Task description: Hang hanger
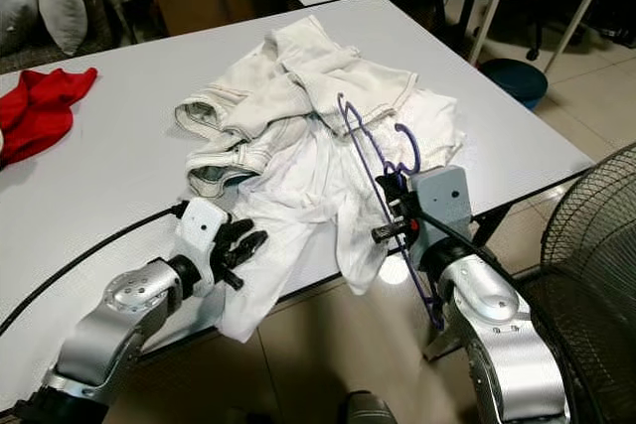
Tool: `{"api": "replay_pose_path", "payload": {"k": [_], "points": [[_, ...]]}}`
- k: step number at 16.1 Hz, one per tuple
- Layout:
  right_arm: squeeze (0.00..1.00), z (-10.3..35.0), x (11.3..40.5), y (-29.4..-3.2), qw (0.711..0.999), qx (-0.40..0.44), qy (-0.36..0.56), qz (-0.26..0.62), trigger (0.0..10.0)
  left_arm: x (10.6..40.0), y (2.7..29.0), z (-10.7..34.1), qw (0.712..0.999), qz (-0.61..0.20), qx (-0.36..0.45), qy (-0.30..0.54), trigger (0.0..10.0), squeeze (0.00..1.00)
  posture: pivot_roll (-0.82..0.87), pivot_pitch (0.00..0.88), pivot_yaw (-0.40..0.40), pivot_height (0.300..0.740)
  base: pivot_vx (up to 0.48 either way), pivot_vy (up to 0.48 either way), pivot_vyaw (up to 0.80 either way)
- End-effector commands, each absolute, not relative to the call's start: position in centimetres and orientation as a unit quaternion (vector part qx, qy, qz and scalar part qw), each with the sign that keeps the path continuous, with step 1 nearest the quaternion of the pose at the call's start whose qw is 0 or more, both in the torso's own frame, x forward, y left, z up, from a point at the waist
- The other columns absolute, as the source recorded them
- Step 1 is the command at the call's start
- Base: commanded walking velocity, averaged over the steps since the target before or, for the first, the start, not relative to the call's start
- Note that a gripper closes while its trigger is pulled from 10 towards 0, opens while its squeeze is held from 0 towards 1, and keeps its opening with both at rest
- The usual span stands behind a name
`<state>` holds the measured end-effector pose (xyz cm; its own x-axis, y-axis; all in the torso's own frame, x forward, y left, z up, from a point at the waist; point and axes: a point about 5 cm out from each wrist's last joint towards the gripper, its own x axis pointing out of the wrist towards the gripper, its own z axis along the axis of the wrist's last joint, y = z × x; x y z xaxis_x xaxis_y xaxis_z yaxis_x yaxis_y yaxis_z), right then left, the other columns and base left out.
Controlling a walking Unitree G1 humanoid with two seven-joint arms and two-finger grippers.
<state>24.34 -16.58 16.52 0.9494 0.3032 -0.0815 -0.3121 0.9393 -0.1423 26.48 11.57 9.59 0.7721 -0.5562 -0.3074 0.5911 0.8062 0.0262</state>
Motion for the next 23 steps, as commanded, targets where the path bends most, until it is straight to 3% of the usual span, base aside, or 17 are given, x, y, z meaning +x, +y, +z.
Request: {"api": "replay_pose_path", "payload": {"k": [1, 9, 14, 16, 17, 19, 20, 23], "points": [[0.00, 16.8, 24.4, -16.4, 0.983, -0.082, 0.019, 0.161, 10.0, 26.4, 11.6, 9.5, 0.939, -0.308, 0.061, 0.143, 0.0, 0.00, -0.22, 0.043, 0.072, 0.740, 0.000, 0.000, 0.00], [0.00, 16.6, 24.3, -16.4, 0.983, -0.083, 0.021, 0.160, 10.0, 26.4, 11.4, 9.8, 0.936, -0.327, 0.045, 0.122, 0.0, 0.00, -0.22, 0.035, 0.079, 0.740, 0.000, 0.000, 0.00], [0.00, 16.8, 24.5, -16.5, 0.985, -0.078, 0.013, 0.154, 10.0, 26.1, 11.0, 12.0, 0.929, -0.364, -0.038, 0.058, 0.0, 0.00, -0.21, 0.034, 0.072, 0.740, 0.000, 0.000, 0.00], [0.00, 16.8, 24.7, -16.5, 0.985, -0.077, 0.012, 0.152, 10.0, 26.1, 11.4, 11.9, 0.930, -0.360, -0.029, 0.064, 0.0, 0.00, -0.21, 0.033, 0.070, 0.740, 0.000, 0.000, 0.00], [0.00, 16.8, 24.7, -16.4, 0.985, -0.077, 0.012, 0.154, 10.0, 26.4, 11.8, 11.4, 0.938, -0.339, 0.022, 0.072, 0.0, 0.00, -0.21, 0.033, 0.070, 0.740, 0.000, 0.000, 0.00], [0.00, 16.7, 24.7, -16.4, 0.985, -0.077, 0.012, 0.155, 10.0, 26.5, 12.0, 11.1, 0.941, -0.328, 0.037, 0.079, 10.0, 0.00, -0.21, 0.032, 0.069, 0.740, 0.000, 0.000, 0.00], [0.00, 16.7, 24.7, -16.3, 0.985, -0.077, 0.012, 0.155, 10.0, 26.5, 12.0, 11.1, 0.940, -0.332, 0.033, 0.075, 10.0, 1.00, -0.21, 0.033, 0.071, 0.740, 0.000, 0.000, 0.00], [0.00, 16.7, 24.5, -16.3, 0.985, -0.078, 0.013, 0.155, 10.0, 26.6, 12.4, 10.9, 0.942, -0.321, 0.045, 0.084, 10.0, 1.00, -0.21, 0.036, 0.075, 0.740, 0.000, 0.000, 0.00]]}}
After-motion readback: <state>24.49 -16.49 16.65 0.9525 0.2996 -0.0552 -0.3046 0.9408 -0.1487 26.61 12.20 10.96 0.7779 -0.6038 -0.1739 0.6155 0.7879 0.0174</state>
